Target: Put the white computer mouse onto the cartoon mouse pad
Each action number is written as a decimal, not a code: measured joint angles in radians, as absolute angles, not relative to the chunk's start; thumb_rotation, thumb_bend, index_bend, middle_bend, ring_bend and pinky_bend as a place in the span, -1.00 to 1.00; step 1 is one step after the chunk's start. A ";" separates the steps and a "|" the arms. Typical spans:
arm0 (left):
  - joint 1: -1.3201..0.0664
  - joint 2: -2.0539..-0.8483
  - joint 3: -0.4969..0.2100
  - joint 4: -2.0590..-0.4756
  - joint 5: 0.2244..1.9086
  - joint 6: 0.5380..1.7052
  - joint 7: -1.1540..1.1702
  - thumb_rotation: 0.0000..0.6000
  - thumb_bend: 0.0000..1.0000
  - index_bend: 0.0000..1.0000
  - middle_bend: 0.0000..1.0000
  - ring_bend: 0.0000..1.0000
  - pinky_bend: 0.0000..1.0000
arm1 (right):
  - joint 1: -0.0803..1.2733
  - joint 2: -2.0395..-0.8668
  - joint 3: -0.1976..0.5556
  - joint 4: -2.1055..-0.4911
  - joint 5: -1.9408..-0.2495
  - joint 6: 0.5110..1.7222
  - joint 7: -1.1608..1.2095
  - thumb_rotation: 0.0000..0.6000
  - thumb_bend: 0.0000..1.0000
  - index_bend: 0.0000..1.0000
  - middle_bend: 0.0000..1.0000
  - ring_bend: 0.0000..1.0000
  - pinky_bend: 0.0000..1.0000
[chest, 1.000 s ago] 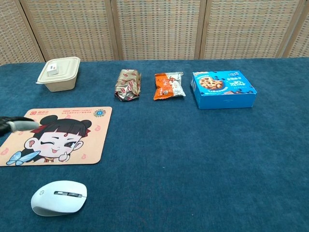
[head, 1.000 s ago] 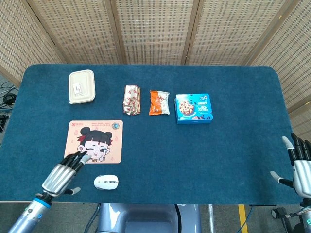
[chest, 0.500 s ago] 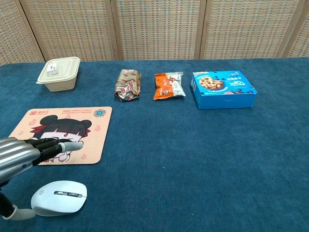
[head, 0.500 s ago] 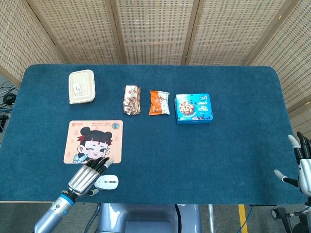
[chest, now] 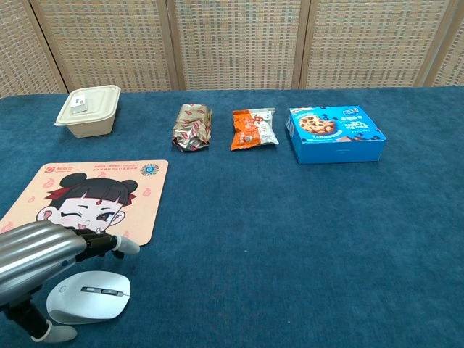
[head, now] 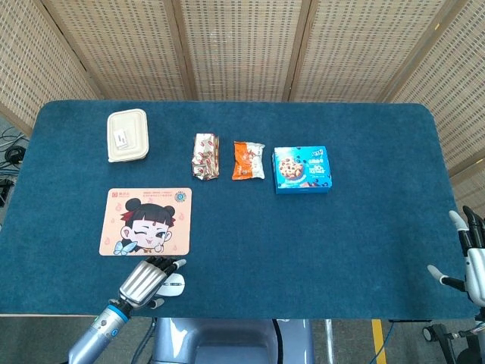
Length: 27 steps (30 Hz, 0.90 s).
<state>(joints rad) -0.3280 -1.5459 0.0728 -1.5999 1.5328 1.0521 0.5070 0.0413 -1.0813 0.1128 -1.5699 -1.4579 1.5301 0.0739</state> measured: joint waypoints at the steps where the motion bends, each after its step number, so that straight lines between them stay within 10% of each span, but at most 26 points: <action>1: -0.328 -1.550 0.073 -1.598 1.529 1.053 0.511 1.00 -0.91 -0.48 -0.30 -0.25 -0.15 | 0.041 -1.082 0.113 -1.569 -1.458 1.530 0.074 1.00 -1.00 -1.00 -1.00 -1.00 -1.00; 12: -0.317 -1.603 0.066 -1.570 1.504 1.097 0.558 1.00 -0.61 -0.09 0.04 0.06 0.18 | 0.041 -1.079 0.116 -1.566 -1.451 1.527 0.086 1.00 -1.00 -1.00 -1.00 -1.00 -1.00; 27: -0.324 -1.578 -0.018 -1.606 1.414 1.133 0.510 1.00 -0.57 -0.07 0.06 0.08 0.19 | 0.043 -1.081 0.113 -1.568 -1.452 1.522 0.081 1.00 -1.00 -1.00 -1.00 -1.00 -1.00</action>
<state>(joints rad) -0.3242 -1.5779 -0.0185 -1.6059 1.4144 1.1328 0.5105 0.0426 -1.0812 0.1133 -1.5683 -1.4517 1.5221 0.0809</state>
